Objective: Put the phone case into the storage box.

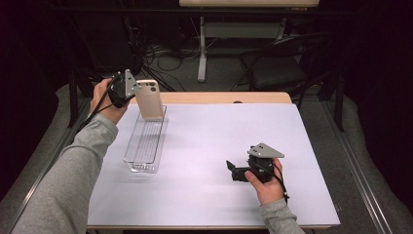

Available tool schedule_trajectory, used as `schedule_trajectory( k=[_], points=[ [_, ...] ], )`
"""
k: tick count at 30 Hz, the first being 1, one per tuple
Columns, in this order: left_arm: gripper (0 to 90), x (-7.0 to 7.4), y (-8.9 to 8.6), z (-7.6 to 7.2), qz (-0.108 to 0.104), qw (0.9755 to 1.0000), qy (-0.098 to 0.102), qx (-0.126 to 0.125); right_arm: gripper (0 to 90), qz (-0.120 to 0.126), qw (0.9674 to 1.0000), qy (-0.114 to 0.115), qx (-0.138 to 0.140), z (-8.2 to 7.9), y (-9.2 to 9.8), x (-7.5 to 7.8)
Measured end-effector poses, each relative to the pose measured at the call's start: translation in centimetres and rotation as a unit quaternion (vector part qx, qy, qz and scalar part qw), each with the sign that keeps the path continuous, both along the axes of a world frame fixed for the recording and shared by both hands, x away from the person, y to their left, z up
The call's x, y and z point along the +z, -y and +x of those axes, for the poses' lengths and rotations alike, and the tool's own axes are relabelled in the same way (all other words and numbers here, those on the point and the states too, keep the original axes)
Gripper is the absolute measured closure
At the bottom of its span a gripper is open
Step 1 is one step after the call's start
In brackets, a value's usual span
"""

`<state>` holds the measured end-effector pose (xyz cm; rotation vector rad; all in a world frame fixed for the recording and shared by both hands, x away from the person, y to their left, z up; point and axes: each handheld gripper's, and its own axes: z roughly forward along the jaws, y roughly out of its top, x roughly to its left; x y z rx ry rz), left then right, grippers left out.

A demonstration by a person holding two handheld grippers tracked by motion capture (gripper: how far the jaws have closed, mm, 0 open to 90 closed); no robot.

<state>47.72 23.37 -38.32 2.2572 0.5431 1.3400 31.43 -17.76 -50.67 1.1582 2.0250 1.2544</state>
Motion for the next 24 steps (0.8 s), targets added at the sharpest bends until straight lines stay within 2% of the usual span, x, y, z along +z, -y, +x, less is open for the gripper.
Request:
schedule_trajectory(
  k=[8, 16, 24],
  points=[
    [79.9, -1.1, 0.0, 1.1, 0.014, 0.9999, 0.008, -0.002, 0.0, 0.002, 1.0, -0.006, -0.007, 0.1, -0.2, -0.4],
    [80.0, -2.4, -0.4, 1.7, 0.014, 0.9997, 0.017, 0.002, 0.0, 0.003, 0.9999, -0.007, -0.014, 0.0, -0.2, -0.7],
    [80.0, -3.6, 0.2, 2.3, 0.025, 0.9995, 0.019, 0.009, 0.0, 0.003, 0.9998, -0.007, -0.017, 0.0, -0.1, -0.8]
  ],
)
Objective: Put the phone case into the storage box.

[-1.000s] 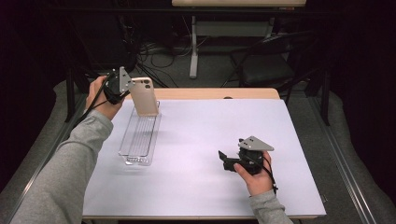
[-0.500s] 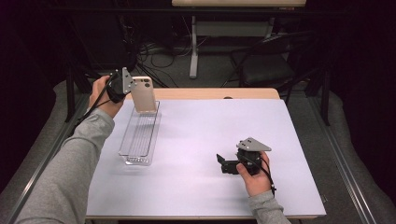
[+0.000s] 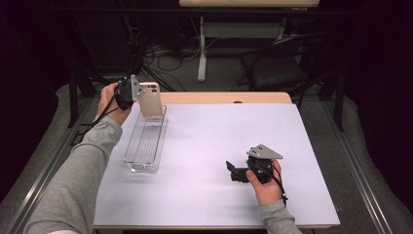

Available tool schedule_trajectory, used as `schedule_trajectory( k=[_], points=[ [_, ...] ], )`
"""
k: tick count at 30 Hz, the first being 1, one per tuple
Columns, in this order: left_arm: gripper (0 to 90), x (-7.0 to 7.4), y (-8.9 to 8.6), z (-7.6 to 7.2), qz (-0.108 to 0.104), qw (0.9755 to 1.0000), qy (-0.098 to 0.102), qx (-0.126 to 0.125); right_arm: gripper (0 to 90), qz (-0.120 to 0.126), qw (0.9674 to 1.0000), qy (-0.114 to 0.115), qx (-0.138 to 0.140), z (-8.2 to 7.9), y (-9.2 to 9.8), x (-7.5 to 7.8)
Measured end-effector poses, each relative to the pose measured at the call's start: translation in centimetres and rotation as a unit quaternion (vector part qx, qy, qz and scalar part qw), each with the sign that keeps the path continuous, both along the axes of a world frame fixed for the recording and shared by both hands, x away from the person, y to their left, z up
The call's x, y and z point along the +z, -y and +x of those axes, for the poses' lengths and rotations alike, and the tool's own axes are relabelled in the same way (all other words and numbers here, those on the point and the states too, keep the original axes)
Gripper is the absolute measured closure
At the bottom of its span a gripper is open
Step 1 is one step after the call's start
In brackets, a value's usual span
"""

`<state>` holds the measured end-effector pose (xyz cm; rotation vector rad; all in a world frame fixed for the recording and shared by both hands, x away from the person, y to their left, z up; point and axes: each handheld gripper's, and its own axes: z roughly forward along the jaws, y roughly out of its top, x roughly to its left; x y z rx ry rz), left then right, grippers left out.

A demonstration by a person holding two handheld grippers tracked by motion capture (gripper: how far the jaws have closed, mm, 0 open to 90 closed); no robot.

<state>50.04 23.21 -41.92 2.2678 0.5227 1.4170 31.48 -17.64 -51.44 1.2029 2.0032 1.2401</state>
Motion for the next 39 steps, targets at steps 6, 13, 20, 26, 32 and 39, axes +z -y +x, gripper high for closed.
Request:
schedule_trajectory(
  k=[6, 13, 20, 26, 32, 39],
  points=[
    [80.0, -0.8, 0.7, 0.6, 0.001, 1.0, -0.002, 0.001, 0.0, 0.003, 1.0, 0.001, -0.003, -0.1, 0.2, -0.1],
    [80.1, -1.5, 1.2, 1.0, 0.006, 1.0, -0.004, 0.005, 0.0, 0.004, 1.0, -0.002, -0.001, 0.0, 0.2, -0.2],
    [80.1, -1.7, 1.2, 1.0, 0.013, 0.9999, 0.0, 0.008, 0.0, 0.002, 1.0, -0.001, 0.001, -0.1, 0.2, -0.2],
    [80.1, -2.3, 0.7, 1.0, 0.001, 0.9999, 0.004, 0.011, 0.0, 0.003, 1.0, -0.002, 0.002, -0.1, 0.1, -0.3],
    [80.1, -2.8, 0.5, 1.0, -0.001, 0.9998, 0.01, 0.017, 0.0, 0.001, 1.0, -0.006, 0.004, -0.1, 0.0, -0.4],
    [80.1, -3.2, 0.7, 1.0, -0.005, 0.9998, 0.014, 0.014, 0.0, 0.0, 1.0, -0.005, 0.006, -0.1, -0.1, -0.5]
  ],
)
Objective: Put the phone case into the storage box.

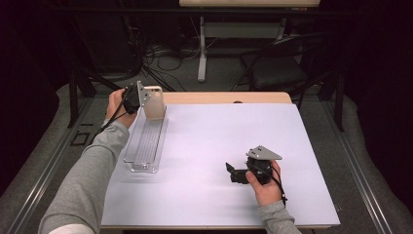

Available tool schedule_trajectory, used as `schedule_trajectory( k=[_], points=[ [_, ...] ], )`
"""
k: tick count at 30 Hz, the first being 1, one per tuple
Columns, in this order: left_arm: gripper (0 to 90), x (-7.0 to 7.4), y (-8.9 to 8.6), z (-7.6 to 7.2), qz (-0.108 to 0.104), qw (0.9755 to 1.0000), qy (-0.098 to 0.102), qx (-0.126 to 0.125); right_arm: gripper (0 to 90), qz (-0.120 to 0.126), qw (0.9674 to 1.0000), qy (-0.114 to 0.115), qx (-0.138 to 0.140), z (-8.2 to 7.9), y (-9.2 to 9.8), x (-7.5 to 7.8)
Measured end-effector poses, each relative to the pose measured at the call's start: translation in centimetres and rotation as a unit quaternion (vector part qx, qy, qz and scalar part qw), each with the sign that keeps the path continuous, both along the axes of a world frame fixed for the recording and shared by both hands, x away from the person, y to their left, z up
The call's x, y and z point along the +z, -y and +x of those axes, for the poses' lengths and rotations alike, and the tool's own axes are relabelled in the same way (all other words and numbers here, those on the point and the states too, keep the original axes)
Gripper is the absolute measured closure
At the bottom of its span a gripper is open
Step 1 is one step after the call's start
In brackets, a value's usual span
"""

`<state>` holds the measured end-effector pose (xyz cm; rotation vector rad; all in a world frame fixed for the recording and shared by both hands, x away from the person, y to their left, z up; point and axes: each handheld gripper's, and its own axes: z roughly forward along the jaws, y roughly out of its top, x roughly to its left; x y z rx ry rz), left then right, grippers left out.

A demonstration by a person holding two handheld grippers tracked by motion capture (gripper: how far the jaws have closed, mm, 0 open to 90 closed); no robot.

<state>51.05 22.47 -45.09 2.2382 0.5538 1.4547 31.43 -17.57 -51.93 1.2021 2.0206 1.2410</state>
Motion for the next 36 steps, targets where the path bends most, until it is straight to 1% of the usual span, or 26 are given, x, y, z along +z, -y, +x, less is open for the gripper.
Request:
schedule_trajectory(
  k=[4, 6, 10, 12, 17, 20, 22, 23, 25, 29, 36],
  points=[
    [80.1, -0.06, 0.04, 0.06, 0.004, 1.0, 0.002, 0.0, 0.0, 0.0, 1.0, 0.0, 0.001, 0.0, 0.01, -0.01],
    [80.0, -0.15, 0.05, 0.1, 0.004, 1.0, -0.002, 0.001, 0.0, -0.001, 1.0, 0.0, 0.002, 0.02, 0.02, -0.02],
    [80.0, -0.35, 0.06, 0.14, 0.003, 1.0, 0.0, -0.002, 0.0, -0.002, 1.0, -0.001, 0.002, 0.01, 0.0, -0.04],
    [80.0, -0.38, 0.05, 0.19, 0.007, 1.0, 0.001, -0.002, 0.0, -0.001, 1.0, -0.002, 0.002, 0.02, -0.01, -0.05],
    [79.8, -0.38, -0.02, 0.3, 0.037, 0.9993, 0.005, -0.011, 0.0, -0.003, 1.0, -0.006, 0.004, 0.0, -0.08, -0.11],
    [79.8, -0.37, -0.16, 0.4, 0.048, 0.9987, 0.006, -0.013, 0.0, -0.003, 1.0, -0.003, 0.005, 0.03, -0.19, -0.19],
    [79.8, -0.43, -0.29, 0.5, 0.051, 0.9986, 0.006, -0.014, 0.0, -0.003, 1.0, -0.005, 0.005, 0.02, -0.24, -0.2],
    [79.7, -0.41, -0.39, 0.54, 0.057, 0.9983, 0.005, -0.014, 0.0, -0.004, 1.0, -0.005, 0.006, 0.03, -0.25, -0.22],
    [79.7, -0.53, -0.48, 0.65, 0.054, 0.9984, 0.007, -0.015, 0.0, -0.005, 1.0, -0.004, 0.006, 0.05, -0.28, -0.27],
    [79.5, -0.59, -0.68, 0.82, 0.056, 0.9982, 0.01, -0.02, 0.0, -0.005, 0.9999, -0.006, 0.007, 0.04, -0.34, -0.27],
    [78.7, -0.57, -0.67, 0.97, 0.044, 0.9989, 0.008, -0.018, 0.0, -0.006, 1.0, -0.003, 0.005, 0.04, -0.35, -0.29]
  ],
)
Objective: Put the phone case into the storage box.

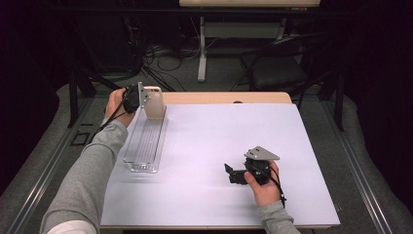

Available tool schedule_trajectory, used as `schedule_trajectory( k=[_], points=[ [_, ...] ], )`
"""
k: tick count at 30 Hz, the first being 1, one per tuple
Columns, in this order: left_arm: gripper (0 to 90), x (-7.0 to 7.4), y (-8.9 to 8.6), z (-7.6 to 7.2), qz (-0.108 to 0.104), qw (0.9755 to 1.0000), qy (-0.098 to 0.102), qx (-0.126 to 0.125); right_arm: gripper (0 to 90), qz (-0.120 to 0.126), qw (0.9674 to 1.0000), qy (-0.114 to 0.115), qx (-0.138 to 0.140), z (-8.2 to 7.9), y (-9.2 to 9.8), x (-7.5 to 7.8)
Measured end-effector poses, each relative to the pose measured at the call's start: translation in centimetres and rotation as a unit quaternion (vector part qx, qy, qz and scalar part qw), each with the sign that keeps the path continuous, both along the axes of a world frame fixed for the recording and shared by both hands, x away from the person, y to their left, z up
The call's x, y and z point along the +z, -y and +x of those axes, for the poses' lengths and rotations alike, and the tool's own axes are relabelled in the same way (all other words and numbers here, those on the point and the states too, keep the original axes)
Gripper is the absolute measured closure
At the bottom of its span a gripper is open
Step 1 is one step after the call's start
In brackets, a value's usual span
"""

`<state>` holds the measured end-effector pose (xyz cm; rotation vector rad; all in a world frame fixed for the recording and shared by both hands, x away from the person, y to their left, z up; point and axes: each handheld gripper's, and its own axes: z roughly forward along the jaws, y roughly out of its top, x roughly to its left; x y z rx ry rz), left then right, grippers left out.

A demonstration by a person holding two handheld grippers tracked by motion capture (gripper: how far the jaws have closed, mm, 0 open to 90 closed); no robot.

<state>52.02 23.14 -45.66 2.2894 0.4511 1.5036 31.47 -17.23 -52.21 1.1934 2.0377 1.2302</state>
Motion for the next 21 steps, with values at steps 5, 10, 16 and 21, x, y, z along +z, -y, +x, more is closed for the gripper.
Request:
schedule_trajectory(
  k=[5, 10, 16, 21],
  points=[
    [76.8, 0.0, 0.12, 0.03, -0.004, 1.0, -0.003, 0.001, 0.0, 0.0, 1.0, 0.0, 0.001, 0.01, 0.02, -0.01],
    [73.5, 0.0, 0.12, 0.16, -0.011, 0.9999, -0.006, -0.001, 0.0, -0.002, 1.0, -0.002, 0.0, 0.02, 0.04, -0.02],
    [66.4, -0.04, 0.05, 0.2, -0.011, 0.9999, -0.002, -0.005, 0.0, -0.003, 1.0, -0.003, 0.001, 0.04, -0.03, -0.14],
    [57.4, 0.05, -0.08, 0.21, -0.011, 0.9999, 0.005, -0.002, 0.0, -0.003, 1.0, -0.002, 0.001, 0.05, -0.04, -0.14]
  ],
)
